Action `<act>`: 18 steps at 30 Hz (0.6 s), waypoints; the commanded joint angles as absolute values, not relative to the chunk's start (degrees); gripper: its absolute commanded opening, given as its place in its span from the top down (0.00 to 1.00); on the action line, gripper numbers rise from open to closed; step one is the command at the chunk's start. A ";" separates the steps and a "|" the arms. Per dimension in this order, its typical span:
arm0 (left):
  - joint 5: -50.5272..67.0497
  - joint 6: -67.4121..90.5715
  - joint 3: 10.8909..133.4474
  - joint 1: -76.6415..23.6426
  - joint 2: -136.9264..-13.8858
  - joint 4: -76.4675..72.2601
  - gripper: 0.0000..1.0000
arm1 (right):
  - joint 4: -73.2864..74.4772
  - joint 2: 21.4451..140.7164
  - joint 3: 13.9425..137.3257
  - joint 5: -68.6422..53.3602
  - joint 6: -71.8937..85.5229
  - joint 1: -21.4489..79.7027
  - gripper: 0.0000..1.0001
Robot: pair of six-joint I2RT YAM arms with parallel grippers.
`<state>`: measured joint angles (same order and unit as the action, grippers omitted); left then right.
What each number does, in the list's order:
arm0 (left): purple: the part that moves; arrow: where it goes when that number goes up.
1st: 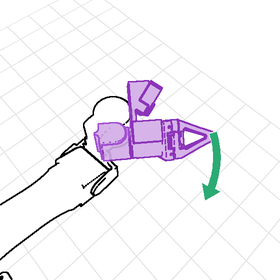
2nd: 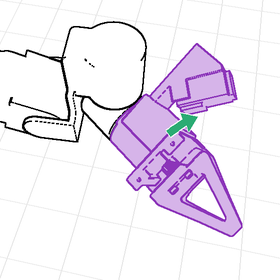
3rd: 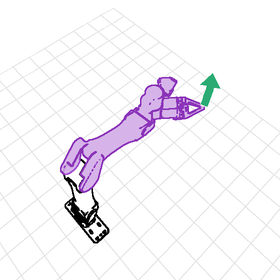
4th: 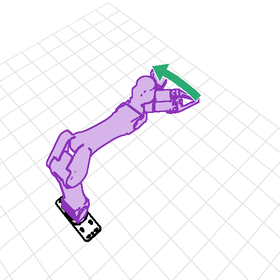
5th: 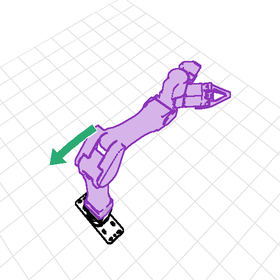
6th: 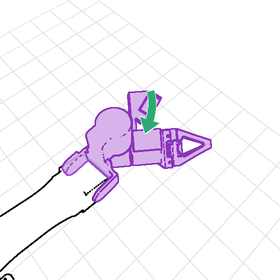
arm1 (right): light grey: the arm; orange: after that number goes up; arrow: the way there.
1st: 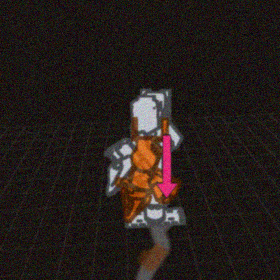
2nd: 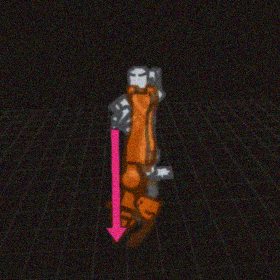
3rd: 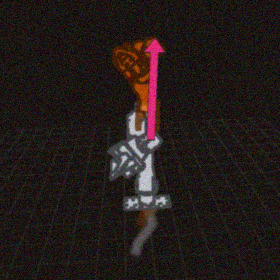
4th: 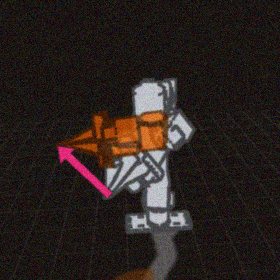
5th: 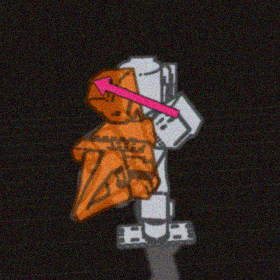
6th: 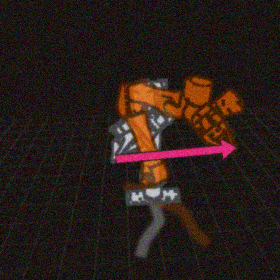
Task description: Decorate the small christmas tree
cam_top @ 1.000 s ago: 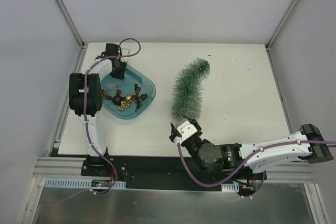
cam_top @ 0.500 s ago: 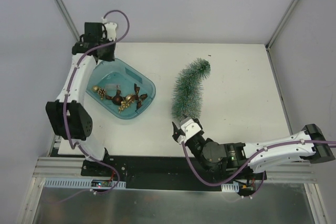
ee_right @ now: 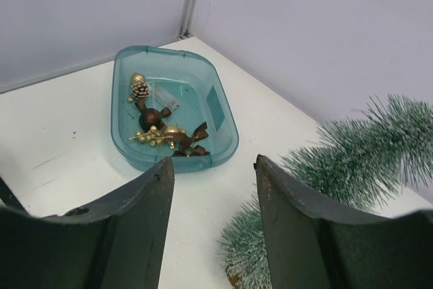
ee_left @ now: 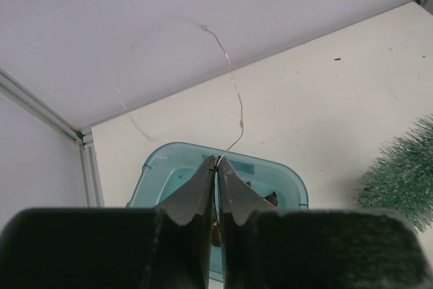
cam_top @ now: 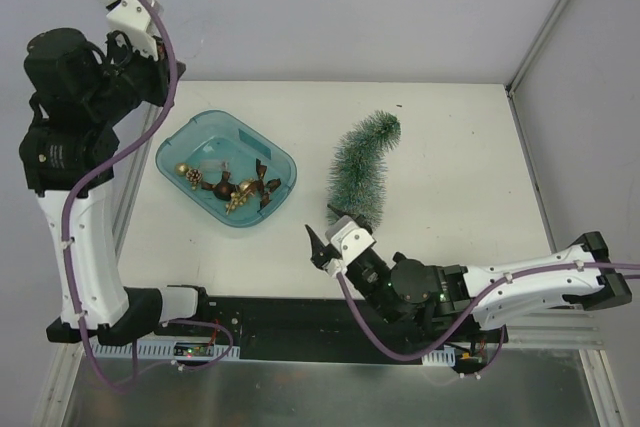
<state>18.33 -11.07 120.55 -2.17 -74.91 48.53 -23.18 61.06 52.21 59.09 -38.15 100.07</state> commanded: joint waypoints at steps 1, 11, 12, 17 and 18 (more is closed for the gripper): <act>23.99 -9.58 122.78 -2.11 -72.43 52.29 0.96 | -27.16 64.68 57.73 54.41 -42.80 99.32 0.45; 26.19 -9.67 122.96 -2.02 -66.89 52.21 0.95 | -22.85 74.52 64.60 33.77 -28.84 89.57 0.29; 26.10 -9.58 122.87 -2.11 -66.71 52.21 0.95 | -22.59 75.92 65.03 32.18 -27.26 88.52 0.28; 26.54 -9.49 122.78 -2.11 -65.66 52.12 0.96 | -21.89 82.87 68.72 28.05 -24.44 84.21 0.25; 26.54 -9.67 122.78 -2.11 -65.48 52.12 0.96 | -21.71 83.92 69.95 26.91 -23.48 83.07 0.25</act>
